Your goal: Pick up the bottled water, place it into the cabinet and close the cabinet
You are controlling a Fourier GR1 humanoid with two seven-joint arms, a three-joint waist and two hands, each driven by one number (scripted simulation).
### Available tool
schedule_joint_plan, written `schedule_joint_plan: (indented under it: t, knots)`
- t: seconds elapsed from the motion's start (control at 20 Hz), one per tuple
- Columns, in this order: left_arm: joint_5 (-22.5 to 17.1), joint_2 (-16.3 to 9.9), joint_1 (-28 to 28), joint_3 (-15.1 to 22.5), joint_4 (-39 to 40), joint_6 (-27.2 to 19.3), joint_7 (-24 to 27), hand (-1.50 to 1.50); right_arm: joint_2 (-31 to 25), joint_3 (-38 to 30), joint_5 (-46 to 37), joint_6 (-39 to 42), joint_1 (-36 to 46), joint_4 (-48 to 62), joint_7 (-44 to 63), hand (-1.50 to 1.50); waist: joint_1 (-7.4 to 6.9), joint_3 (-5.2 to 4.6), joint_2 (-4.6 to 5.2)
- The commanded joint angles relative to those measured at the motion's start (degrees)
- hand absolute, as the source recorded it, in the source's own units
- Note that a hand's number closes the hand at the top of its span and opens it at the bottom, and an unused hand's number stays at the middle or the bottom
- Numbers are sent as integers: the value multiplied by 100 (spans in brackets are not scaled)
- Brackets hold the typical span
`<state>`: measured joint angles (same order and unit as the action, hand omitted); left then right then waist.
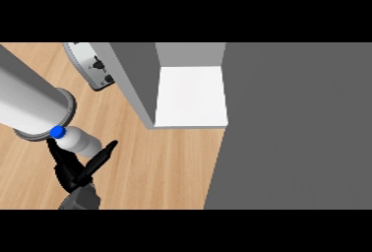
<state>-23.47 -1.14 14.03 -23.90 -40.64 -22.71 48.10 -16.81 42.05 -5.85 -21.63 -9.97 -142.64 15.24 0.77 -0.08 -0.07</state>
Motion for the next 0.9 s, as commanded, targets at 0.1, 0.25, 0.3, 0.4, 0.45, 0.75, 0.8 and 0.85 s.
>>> schedule_joint_plan:
  t: [0.1,0.25,0.3,0.4,0.45,0.75,0.8,0.85]
  knots:
    - [-234,-16,109,-67,221,428,336,150,-122,-31,-472,52,74,-587,386,-150,-29,4,1]
    - [-408,-261,533,-357,1069,801,674,150,-200,107,-479,18,-51,-578,189,-150,22,-2,15]
    - [-431,-352,377,-252,526,667,249,150,-330,-96,-404,71,-51,-679,284,-150,-24,4,-1]
    - [-451,-208,600,-241,866,765,482,150,-156,-57,-457,-39,177,-774,625,-150,-6,0,8]
    - [-526,-240,349,-239,650,986,455,150,-392,-198,-233,81,-152,-683,60,-150,-17,6,0]
    - [-600,-138,506,-174,775,1066,869,150,-224,-164,-308,14,-91,-350,67,-150,-32,6,3]
    - [-648,-30,561,-229,703,961,973,150,-328,-123,-370,15,-60,-686,317,-150,-25,4,-1]
    - [-432,-142,93,84,574,1530,811,150,-372,-315,-155,75,-36,-512,124,-150,-53,8,-6]
